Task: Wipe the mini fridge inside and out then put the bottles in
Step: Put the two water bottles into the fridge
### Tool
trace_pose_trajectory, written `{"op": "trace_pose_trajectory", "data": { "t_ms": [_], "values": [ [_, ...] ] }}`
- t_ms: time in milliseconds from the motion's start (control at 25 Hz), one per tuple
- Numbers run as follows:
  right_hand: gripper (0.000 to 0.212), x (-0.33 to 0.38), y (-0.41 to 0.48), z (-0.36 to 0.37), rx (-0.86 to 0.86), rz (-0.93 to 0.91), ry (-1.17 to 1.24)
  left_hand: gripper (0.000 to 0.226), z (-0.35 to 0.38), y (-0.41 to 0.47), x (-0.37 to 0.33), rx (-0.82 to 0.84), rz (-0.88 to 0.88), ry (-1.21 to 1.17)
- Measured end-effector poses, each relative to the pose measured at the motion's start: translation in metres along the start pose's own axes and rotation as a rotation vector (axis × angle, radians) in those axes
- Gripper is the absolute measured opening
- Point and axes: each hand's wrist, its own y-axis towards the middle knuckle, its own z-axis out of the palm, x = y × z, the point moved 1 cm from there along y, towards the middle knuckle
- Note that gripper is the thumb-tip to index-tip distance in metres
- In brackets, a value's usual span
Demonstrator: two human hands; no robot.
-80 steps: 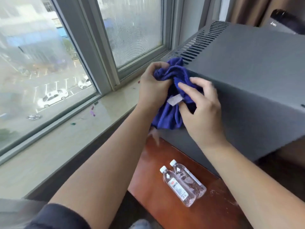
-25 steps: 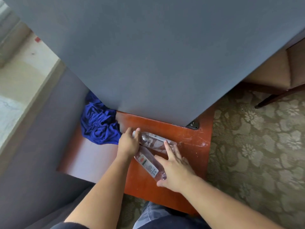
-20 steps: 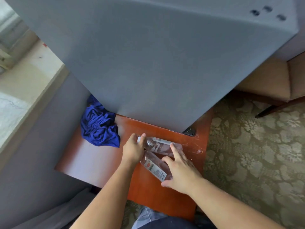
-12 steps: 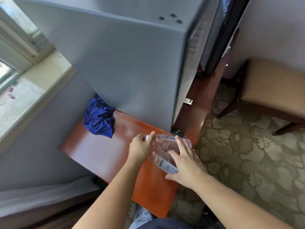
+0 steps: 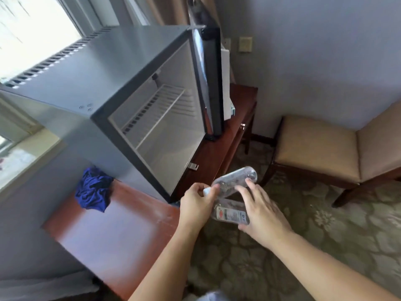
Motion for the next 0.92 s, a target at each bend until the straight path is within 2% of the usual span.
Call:
{"op": "trace_pose_trajectory", "data": {
  "t_ms": [160,360,560,800,920],
  "values": [
    [0.129,-0.002,0.045,-0.024,-0.023,-0.109,0.023,0.029,-0.017,0.021,-0.035,-0.065,0.033,-0.002],
    [0.125,0.012,0.112,-0.016,-0.057,-0.185,0.079,0.024,-0.034,0.064,-0.045,-0.228,0.066,-0.055],
    [0.131,0.003,0.188,-0.033,-0.036,-0.283,-0.082,0.023,-0.029,0.122,-0.059,-0.207,-0.051,-0.136],
    [0.139,0.01,0.265,-0.064,0.08,-0.514,-0.007,0.022,-0.04,0.165,-0.085,-0.322,-0.033,0.077],
    [0.134,0.015,0.297,-0.062,0.096,-0.591,0.007,0.02,-0.041,0.182,-0.09,-0.406,-0.122,0.072]
  ]
}}
